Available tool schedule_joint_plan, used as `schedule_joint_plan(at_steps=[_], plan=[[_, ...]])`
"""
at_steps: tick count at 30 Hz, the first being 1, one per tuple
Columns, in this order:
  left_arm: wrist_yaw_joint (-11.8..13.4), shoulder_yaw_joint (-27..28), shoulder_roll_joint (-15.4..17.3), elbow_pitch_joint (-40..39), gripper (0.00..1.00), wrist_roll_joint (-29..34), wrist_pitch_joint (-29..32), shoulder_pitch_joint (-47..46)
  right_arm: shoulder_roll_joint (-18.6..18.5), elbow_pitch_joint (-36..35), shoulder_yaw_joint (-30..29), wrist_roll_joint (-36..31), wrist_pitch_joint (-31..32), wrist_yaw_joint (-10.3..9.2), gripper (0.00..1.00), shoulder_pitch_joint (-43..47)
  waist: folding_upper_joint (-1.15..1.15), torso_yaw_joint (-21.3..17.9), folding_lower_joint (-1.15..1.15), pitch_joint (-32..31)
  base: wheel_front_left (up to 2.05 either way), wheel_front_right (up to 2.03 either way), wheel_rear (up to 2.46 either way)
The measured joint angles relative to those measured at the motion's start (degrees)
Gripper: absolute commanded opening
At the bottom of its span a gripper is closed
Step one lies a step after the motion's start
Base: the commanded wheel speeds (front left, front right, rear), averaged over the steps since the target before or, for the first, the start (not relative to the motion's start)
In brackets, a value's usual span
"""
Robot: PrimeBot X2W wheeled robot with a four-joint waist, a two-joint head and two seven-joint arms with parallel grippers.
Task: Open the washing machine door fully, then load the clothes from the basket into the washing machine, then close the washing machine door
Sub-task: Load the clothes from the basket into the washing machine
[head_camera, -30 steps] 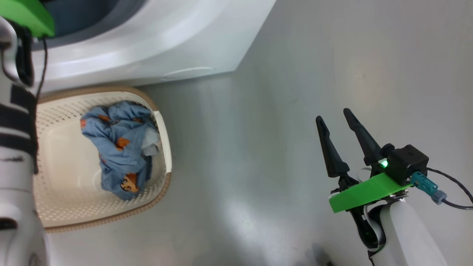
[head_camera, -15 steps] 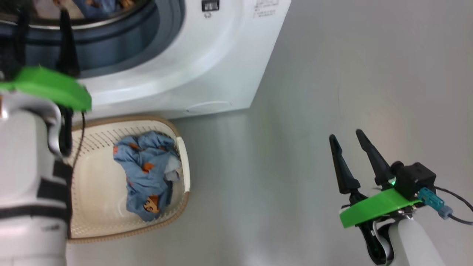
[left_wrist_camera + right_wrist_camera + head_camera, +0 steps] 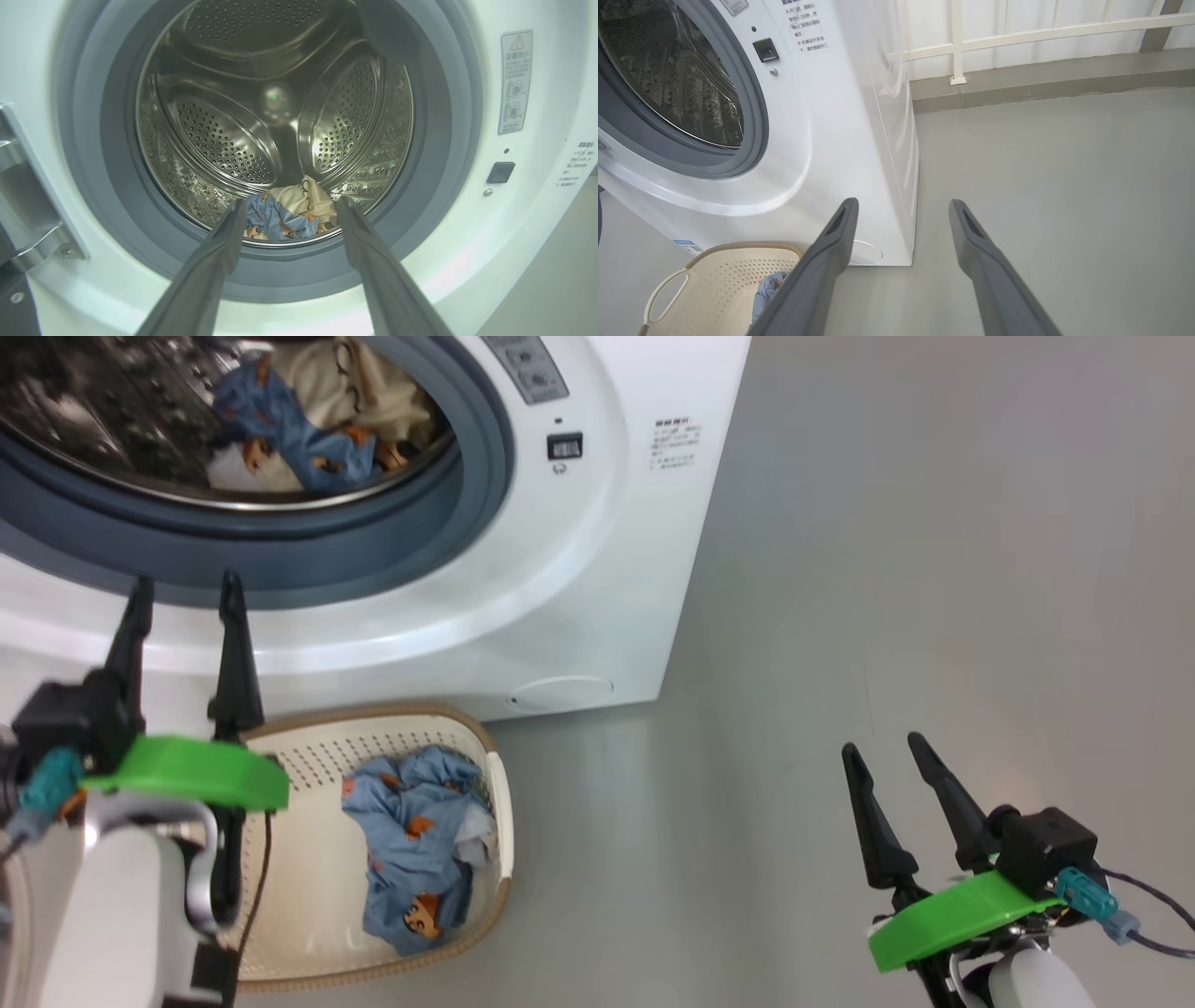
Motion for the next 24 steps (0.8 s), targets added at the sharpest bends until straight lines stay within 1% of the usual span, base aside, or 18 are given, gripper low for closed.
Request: schedule_joint_plan(at_steps=[5,6,10,17,19,24], plan=[[0.58,0.83,-0.52,-4.90,1.00,-0.02,0.00,6.78,-0.02,0.14,-0.19,-0.09,0.01,0.00,1.00,1.51,0.00,0.40,0.00,-2.93,0.00,0.00,0.00],[0.59,0.93,-1.01,-6.48,1.00,-0.05,0.00,9.84,-0.04,0.05,-0.35,-0.10,0.00,0.00,1.00,1.76,0.00,0.48,0.00,-3.97,0.00,0.00,0.00],[1.08,0.49,-2.11,-9.88,1.00,-0.04,0.01,15.89,-0.15,-0.66,-1.30,-0.53,0.00,0.00,1.00,3.84,0.00,0.67,0.00,-5.78,0.00,0.00,0.00],[1.64,-0.13,-2.61,-14.17,1.00,0.75,0.00,21.98,-0.35,-1.86,-1.52,-0.69,0.01,0.00,1.00,6.11,0.00,1.22,0.00,-7.92,0.00,0.00,0.00],[2.12,-0.23,-2.66,-15.57,1.00,2.27,0.00,24.56,-0.41,-2.25,-1.42,-0.69,0.01,0.00,1.00,6.16,0.00,1.27,0.00,-8.54,0.00,0.00,0.00],[3.03,-0.21,-2.81,-18.41,1.00,2.42,0.01,31.19,-0.42,-3.07,-1.51,-0.69,0.01,0.00,1.00,7.36,0.00,1.11,0.00,-10.04,0.00,0.00,0.00]])
